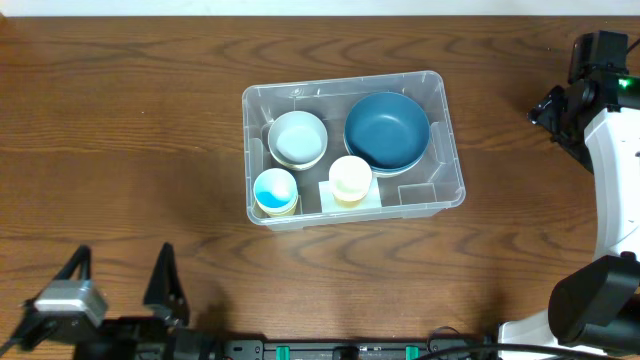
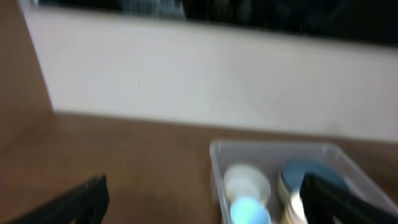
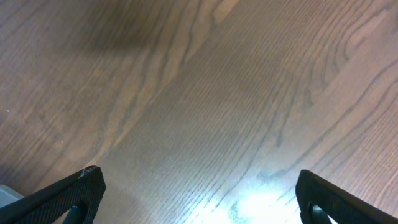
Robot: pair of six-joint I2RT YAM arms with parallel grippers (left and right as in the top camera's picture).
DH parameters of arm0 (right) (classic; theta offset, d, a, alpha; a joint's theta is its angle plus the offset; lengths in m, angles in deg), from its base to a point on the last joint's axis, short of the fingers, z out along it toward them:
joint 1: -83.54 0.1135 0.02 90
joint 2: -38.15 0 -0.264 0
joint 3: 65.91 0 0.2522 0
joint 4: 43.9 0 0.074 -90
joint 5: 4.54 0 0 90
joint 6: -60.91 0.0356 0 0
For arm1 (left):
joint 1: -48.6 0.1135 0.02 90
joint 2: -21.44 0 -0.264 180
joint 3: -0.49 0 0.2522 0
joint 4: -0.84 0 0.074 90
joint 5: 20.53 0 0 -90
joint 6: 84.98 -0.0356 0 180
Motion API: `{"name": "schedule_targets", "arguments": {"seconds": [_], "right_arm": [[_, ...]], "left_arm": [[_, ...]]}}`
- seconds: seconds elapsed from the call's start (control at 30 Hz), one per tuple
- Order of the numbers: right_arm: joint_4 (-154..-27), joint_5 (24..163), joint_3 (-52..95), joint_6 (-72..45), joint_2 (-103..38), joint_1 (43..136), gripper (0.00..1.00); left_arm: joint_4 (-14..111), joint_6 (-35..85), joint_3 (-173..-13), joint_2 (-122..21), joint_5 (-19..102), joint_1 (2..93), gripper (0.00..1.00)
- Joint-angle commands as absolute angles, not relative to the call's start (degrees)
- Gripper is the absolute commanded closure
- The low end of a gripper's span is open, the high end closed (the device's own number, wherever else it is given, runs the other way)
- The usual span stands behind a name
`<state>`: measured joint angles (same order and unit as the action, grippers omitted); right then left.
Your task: Pack container
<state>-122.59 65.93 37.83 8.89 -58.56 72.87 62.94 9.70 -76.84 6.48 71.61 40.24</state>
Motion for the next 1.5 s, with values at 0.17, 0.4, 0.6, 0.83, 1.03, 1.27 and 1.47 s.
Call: {"name": "schedule_targets", "arguments": {"seconds": [0.17,0.4,0.6,0.83,1.03,1.27,1.47], "right_arm": [[-122.63,64.92,37.96,9.65,-58.56,72.63,0.01],[-122.63,64.95,37.96,9.65,-58.56,72.63,0.01],[-122.63,64.92,37.96,9.65,-58.56,72.63,0.01],[-122.63,64.92,37.94,9.65,-58.56,72.63,0.01],[-122.63,64.95,37.96,9.65,-58.56,72.63,0.01],[-122.63,64.92,37.96,9.65,-58.56,72.63,0.01],[-122.63,64.92,37.96,9.65,-58.56,72.63,0.01]], "left_arm": [[41.28,7.82,-50.07,14.17,63.5,43.83,0.02],[24.93,7.82,-33.65,17.91,60.87,43.83,0.02],[21.32,8.11,-24.97,21.28,60.87,43.83,0.02],[21.37,8.02,-21.22,21.34,61.01,43.83,0.02],[21.81,8.02,-17.17,21.34,61.09,43.83,0.02],[21.54,5.79,-15.1,21.36,61.57,43.83,0.02],[21.76,5.0,-15.1,21.36,61.99,43.83,0.02]]}}
